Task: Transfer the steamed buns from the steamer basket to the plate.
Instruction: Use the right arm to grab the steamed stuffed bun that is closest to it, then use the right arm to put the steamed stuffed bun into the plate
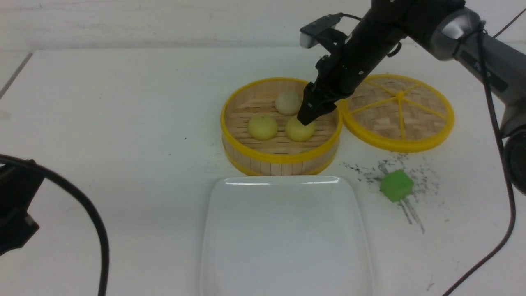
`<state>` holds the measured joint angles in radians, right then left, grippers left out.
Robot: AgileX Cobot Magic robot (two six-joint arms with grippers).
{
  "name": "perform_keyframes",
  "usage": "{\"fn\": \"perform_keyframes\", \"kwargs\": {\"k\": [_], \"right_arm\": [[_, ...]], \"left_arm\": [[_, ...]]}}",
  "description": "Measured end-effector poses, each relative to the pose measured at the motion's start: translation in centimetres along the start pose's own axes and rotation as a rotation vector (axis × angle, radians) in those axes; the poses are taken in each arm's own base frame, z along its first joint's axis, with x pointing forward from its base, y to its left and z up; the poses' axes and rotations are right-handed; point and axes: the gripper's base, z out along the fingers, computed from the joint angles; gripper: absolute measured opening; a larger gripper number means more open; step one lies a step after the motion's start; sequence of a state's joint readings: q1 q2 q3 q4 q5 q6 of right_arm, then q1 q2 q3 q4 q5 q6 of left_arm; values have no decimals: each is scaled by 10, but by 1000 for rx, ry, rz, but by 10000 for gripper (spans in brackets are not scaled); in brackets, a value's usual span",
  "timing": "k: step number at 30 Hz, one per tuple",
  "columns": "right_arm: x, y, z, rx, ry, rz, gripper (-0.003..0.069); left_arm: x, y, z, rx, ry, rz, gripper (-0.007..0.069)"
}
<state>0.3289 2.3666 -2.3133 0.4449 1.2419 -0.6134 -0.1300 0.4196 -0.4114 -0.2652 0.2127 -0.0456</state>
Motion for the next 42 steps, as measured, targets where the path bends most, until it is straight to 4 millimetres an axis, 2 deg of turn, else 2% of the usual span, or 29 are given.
{"fn": "perform_keyframes", "kwargs": {"k": [14,21,24,29,32,36,37,38,39,42], "right_arm": [[-1,-2,14,50,1,-39,391],[5,-8,35,63,25,-40,379],[3,-9,36,75,8,-43,314],[1,-8,36,82,-4,-65,32],[1,-8,34,81,0,-69,13],[-6,0,12,90,-14,-90,15],[-11,6,-6,94,-31,-104,15],[-13,8,-12,95,-39,-109,15],[-20,18,-37,103,-69,-128,15],[-31,42,-95,134,-149,-160,15]], "left_arm": [[0,0,0,0,0,1,239],[0,0,0,-1,0,6,239],[0,0,0,-2,0,10,239],[0,0,0,-2,0,10,239],[0,0,0,-2,0,10,239],[0,0,0,-2,0,10,239],[0,0,0,-2,0,10,239],[0,0,0,-2,0,10,239],[0,0,0,-2,0,10,239],[0,0,0,-2,0,10,239]]}}
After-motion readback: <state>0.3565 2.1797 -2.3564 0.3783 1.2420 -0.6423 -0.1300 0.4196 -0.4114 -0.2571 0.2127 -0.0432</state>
